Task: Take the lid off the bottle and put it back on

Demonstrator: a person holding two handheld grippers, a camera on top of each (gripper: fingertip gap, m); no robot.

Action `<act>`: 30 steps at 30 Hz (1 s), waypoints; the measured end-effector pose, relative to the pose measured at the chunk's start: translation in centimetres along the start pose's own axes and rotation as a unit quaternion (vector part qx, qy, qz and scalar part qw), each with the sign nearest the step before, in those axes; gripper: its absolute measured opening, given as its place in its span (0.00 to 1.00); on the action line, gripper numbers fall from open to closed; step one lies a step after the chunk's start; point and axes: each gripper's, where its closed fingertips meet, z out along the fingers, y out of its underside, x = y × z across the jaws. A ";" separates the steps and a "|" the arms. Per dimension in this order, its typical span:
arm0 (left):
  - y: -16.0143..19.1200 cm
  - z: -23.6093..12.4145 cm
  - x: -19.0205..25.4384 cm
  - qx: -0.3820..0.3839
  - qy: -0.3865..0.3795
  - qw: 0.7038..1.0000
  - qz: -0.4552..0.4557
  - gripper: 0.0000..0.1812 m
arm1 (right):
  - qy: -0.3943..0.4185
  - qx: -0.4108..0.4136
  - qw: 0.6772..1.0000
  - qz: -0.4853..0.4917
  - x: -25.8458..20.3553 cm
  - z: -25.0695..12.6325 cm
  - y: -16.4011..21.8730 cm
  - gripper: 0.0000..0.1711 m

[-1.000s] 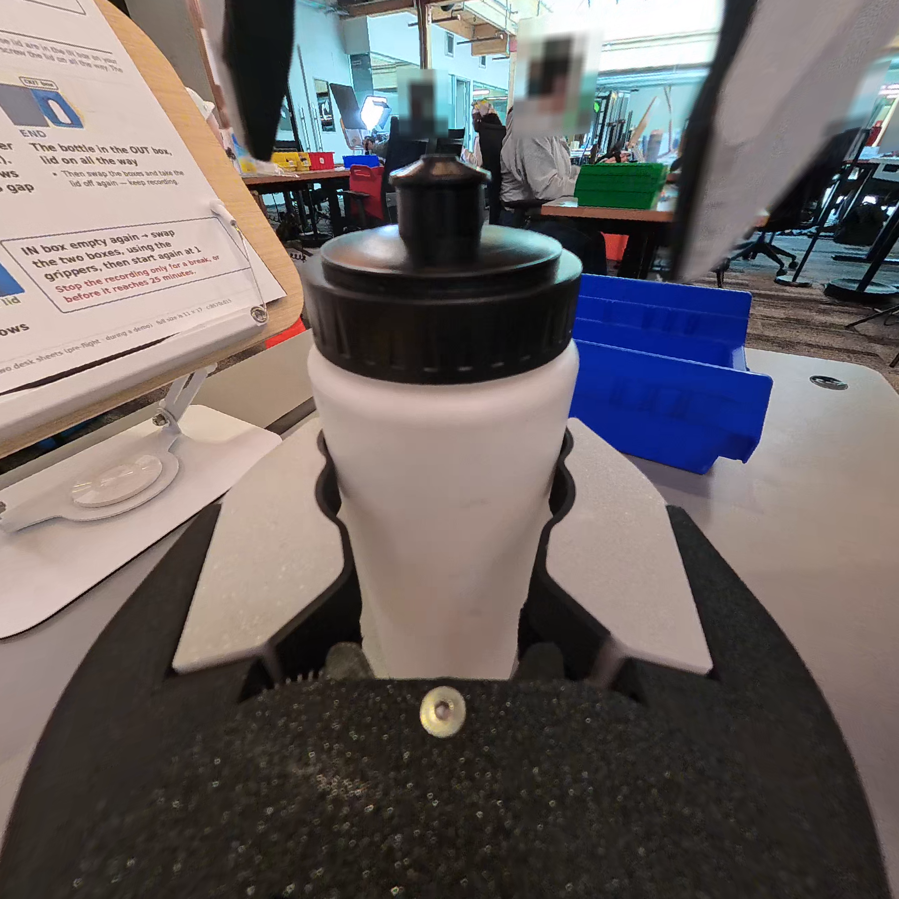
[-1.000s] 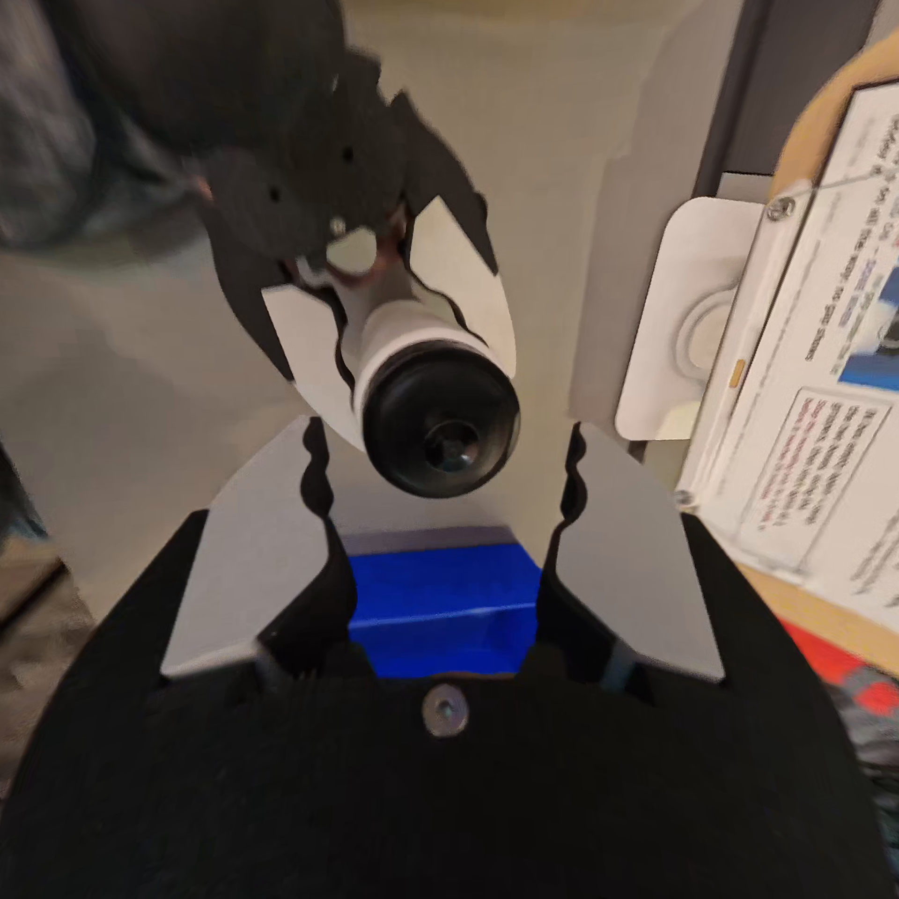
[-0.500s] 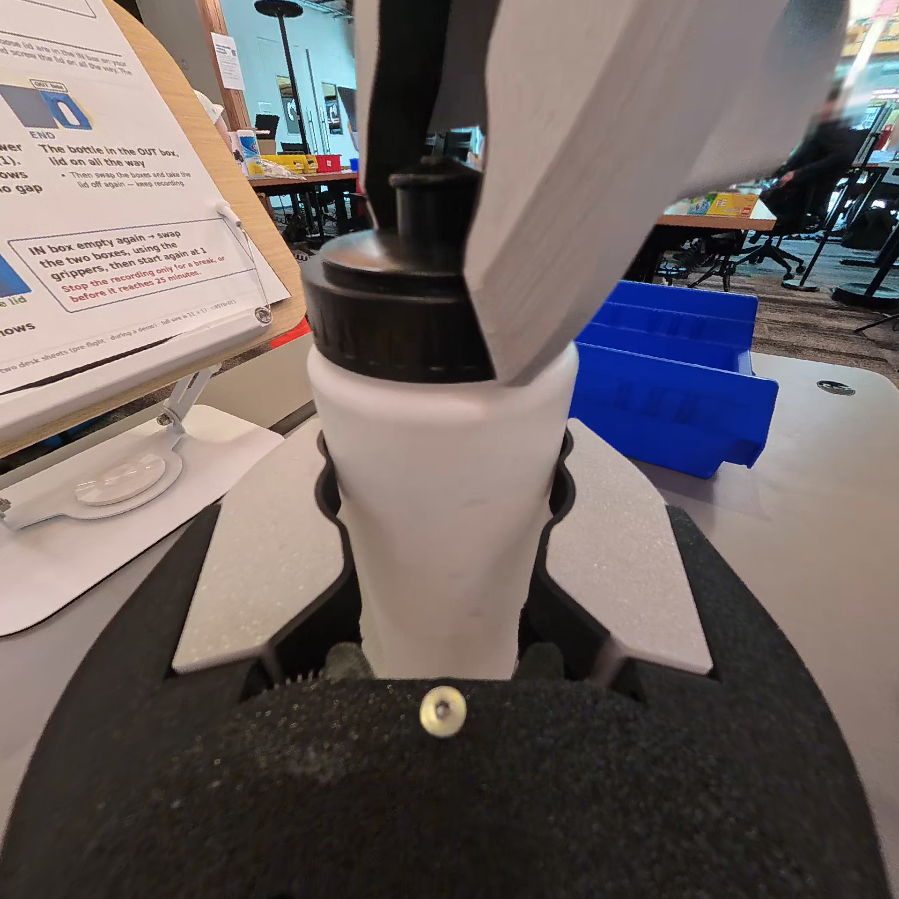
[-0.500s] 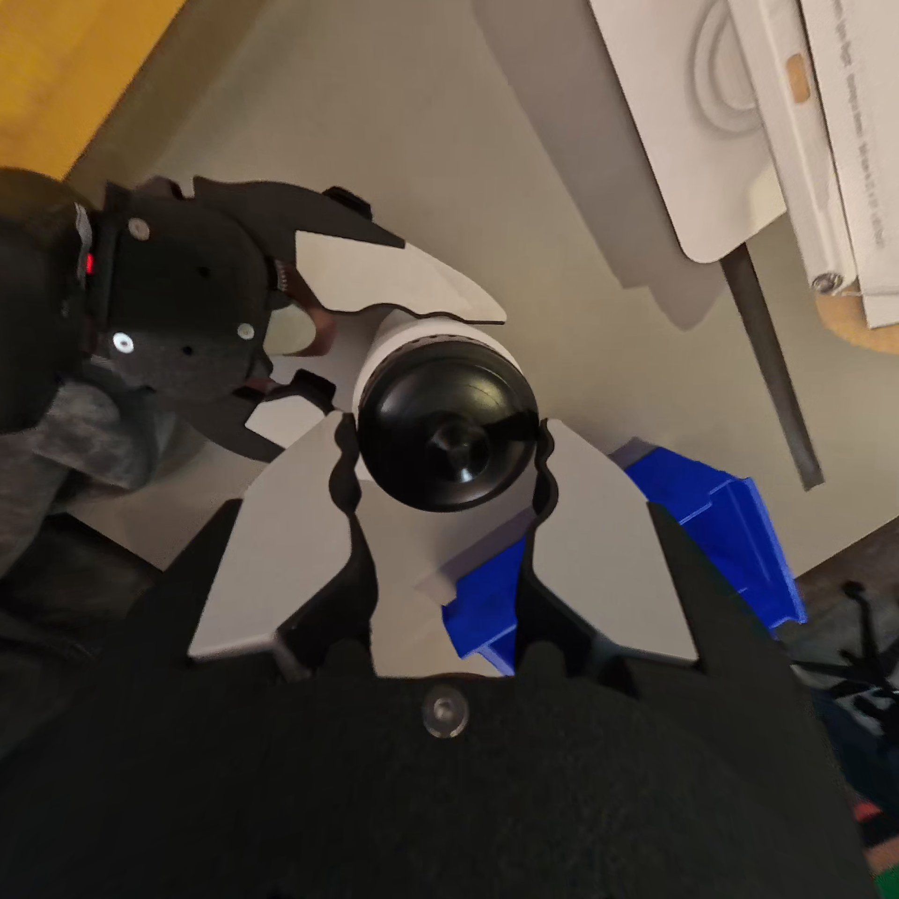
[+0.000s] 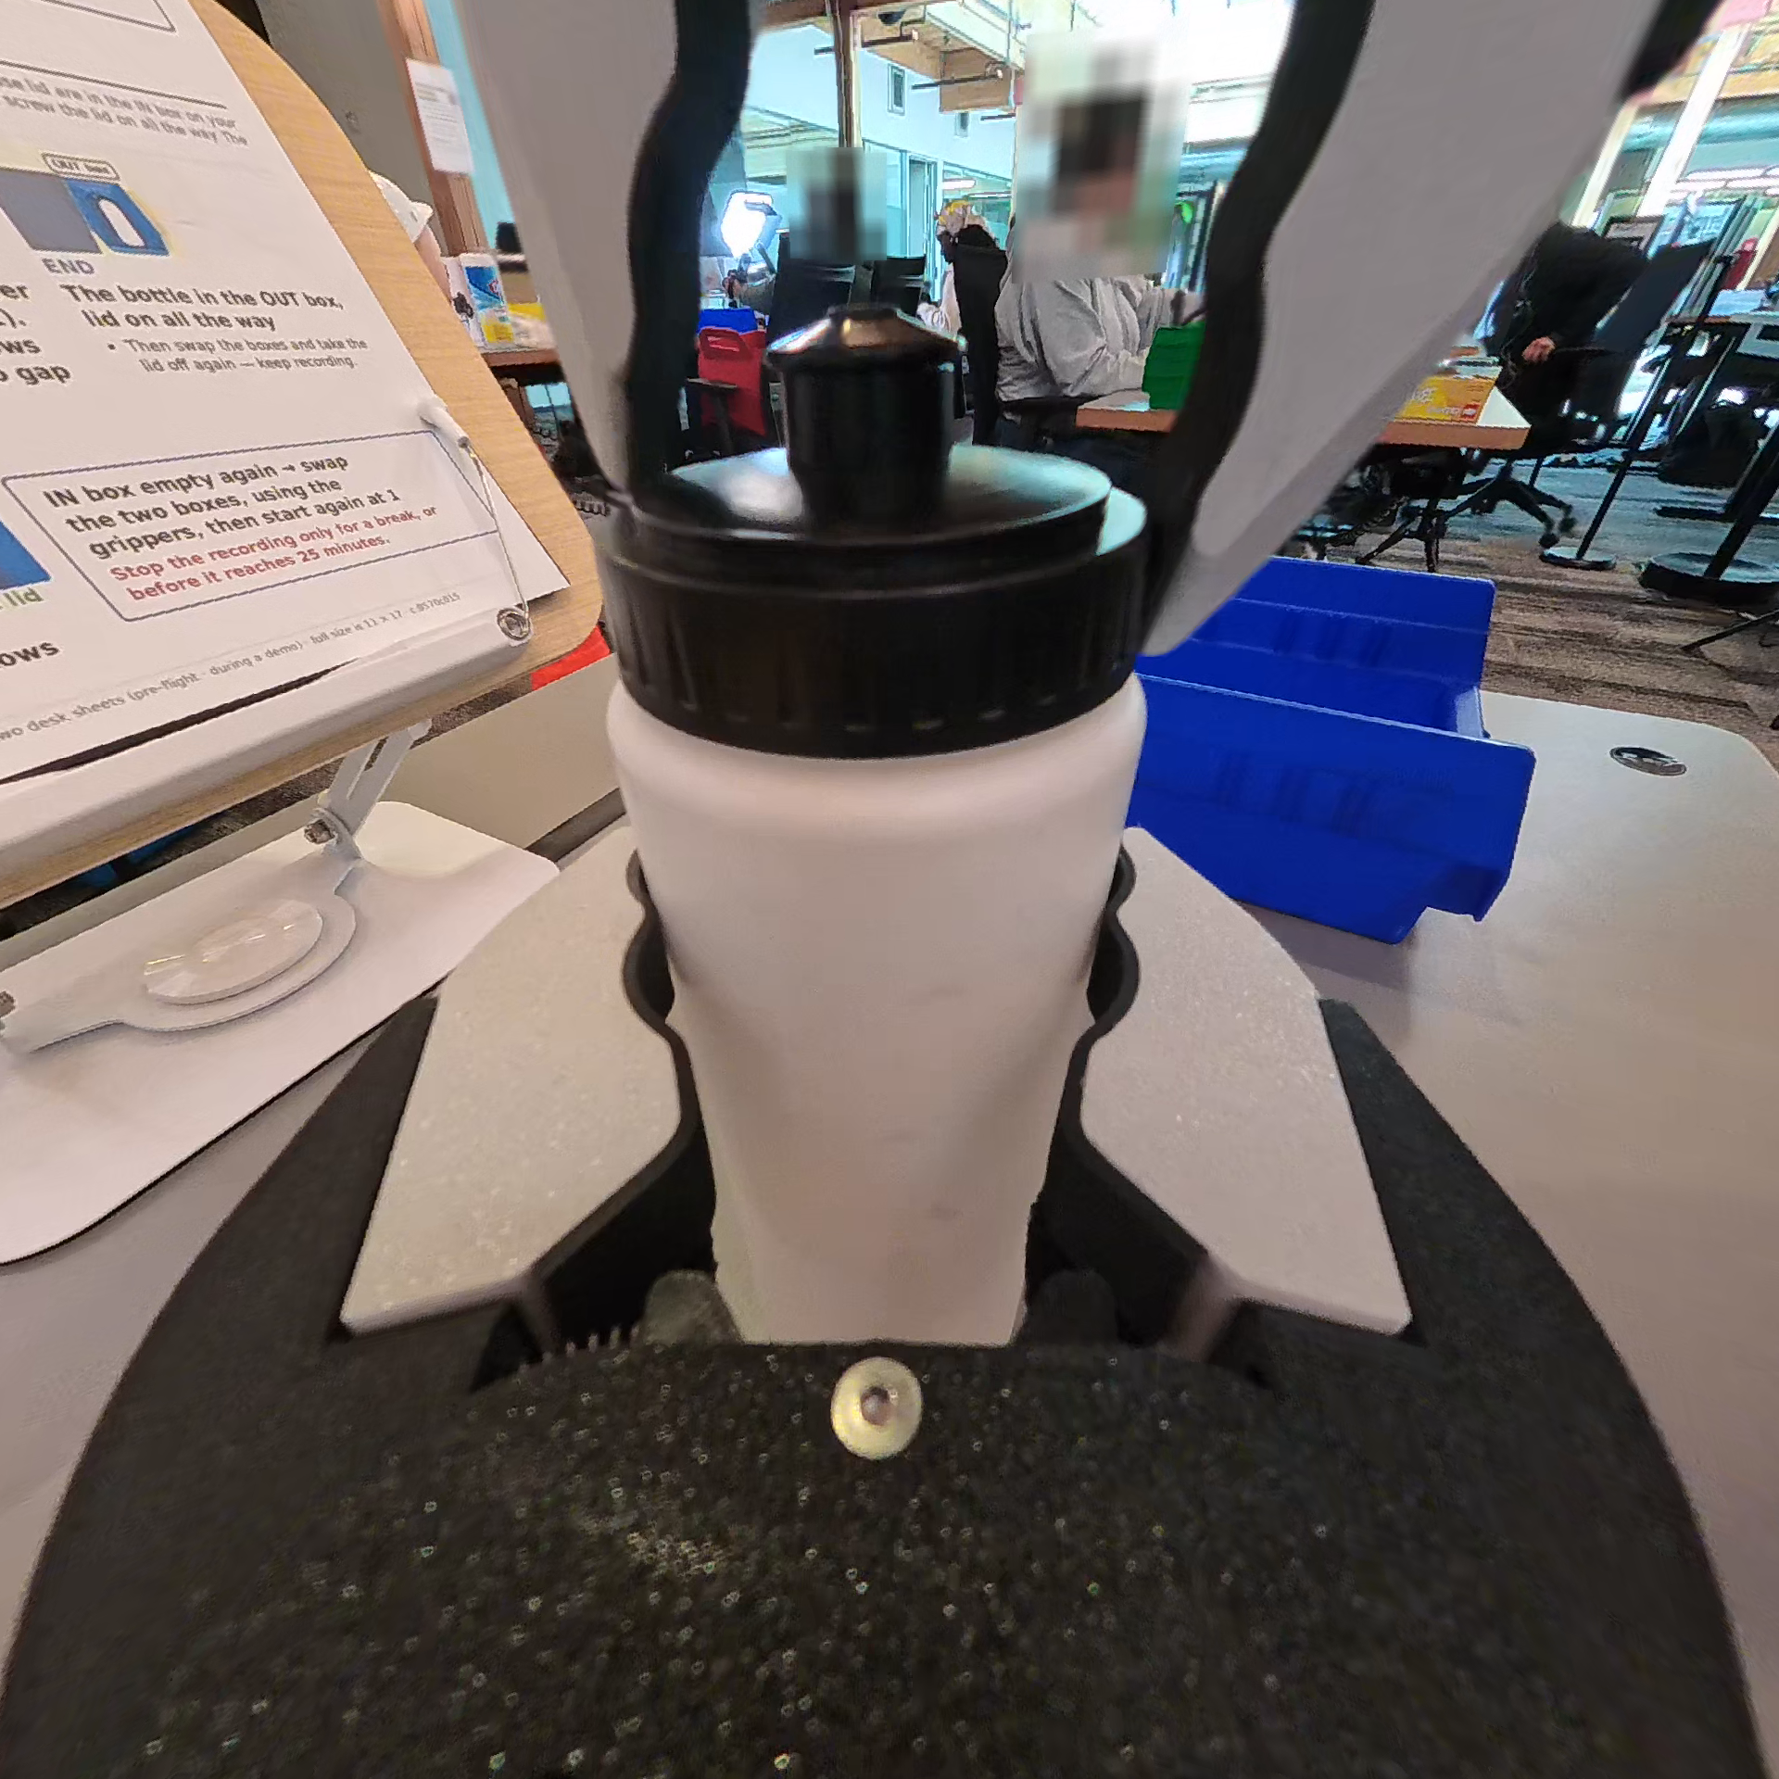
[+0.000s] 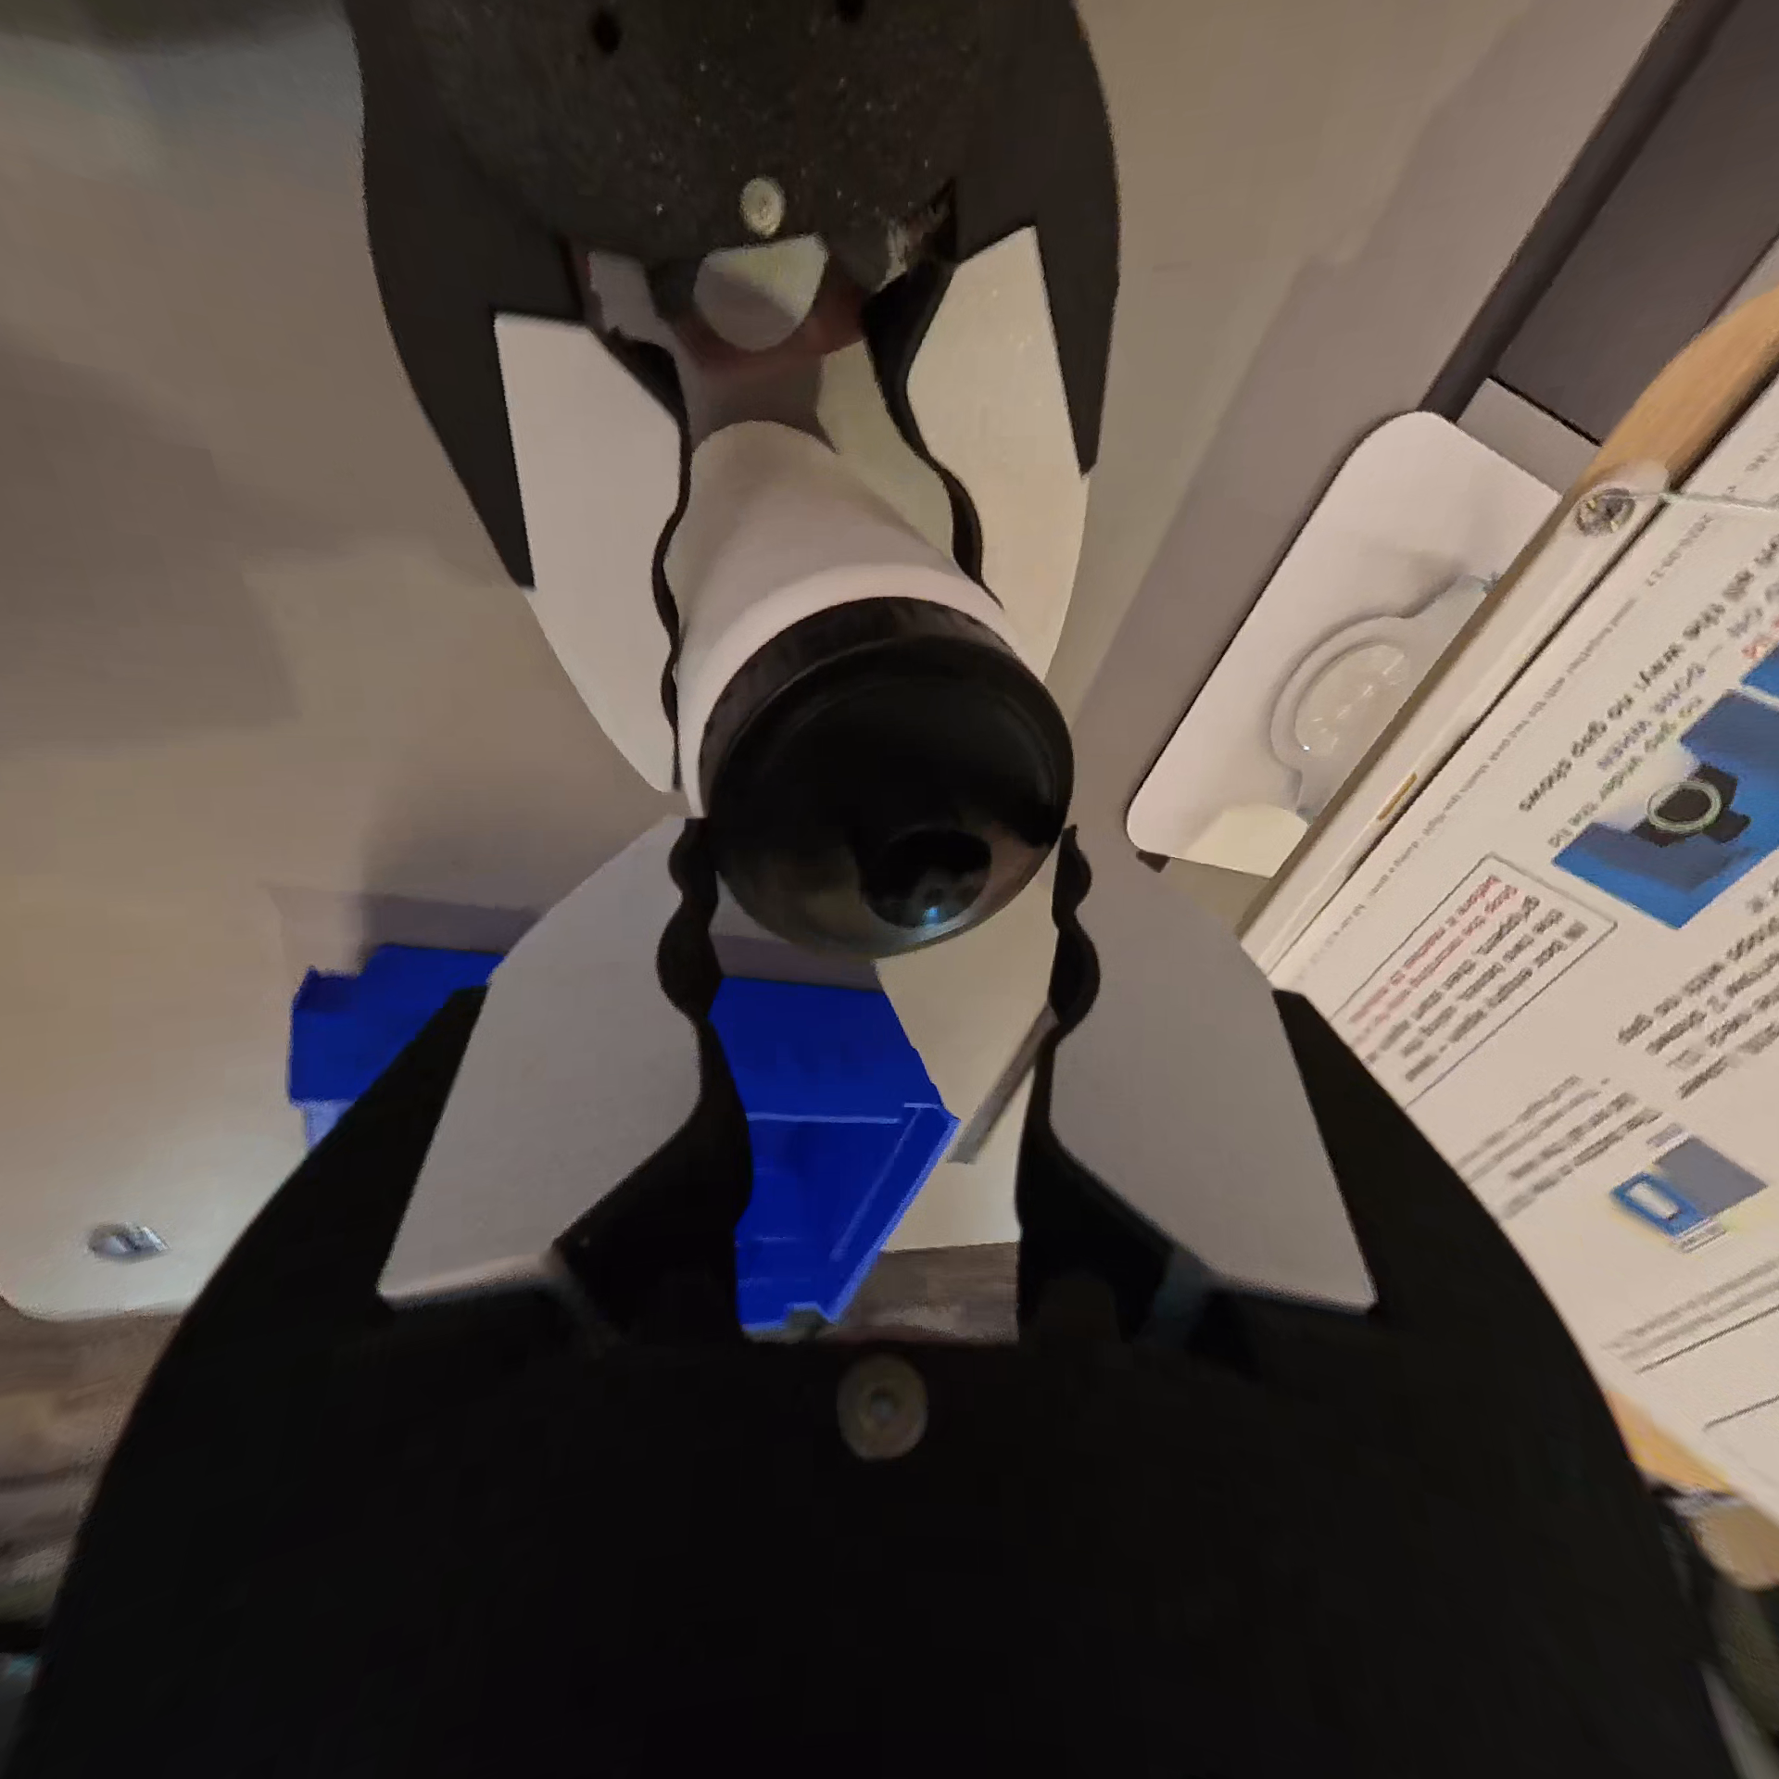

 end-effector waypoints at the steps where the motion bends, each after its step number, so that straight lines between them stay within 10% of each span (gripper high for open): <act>1: 0.0 0.0 0.0 0.000 0.000 1.000 0.000 0.47 | 0.005 0.020 0.999 0.033 -0.1 -0.4 -0.4 0.42; 10: 0.0 0.0 0.0 0.000 -0.003 1.000 -0.001 0.47 | 0.001 0.117 0.879 0.463 1.6 -2.0 -1.4 0.51; 16: 0.0 0.0 0.0 -0.001 -0.004 1.000 0.001 0.47 | -0.065 0.080 0.847 0.522 0.5 0.6 -1.4 0.47; 23: 0.0 0.0 0.0 0.000 -0.001 1.000 0.001 0.47 | -0.105 0.044 0.910 0.398 -0.1 0.8 -1.4 0.44; 30: 0.0 0.1 0.3 -0.003 0.001 1.000 0.010 0.47 | -0.101 0.007 0.994 0.028 -0.7 0.6 -1.0 0.44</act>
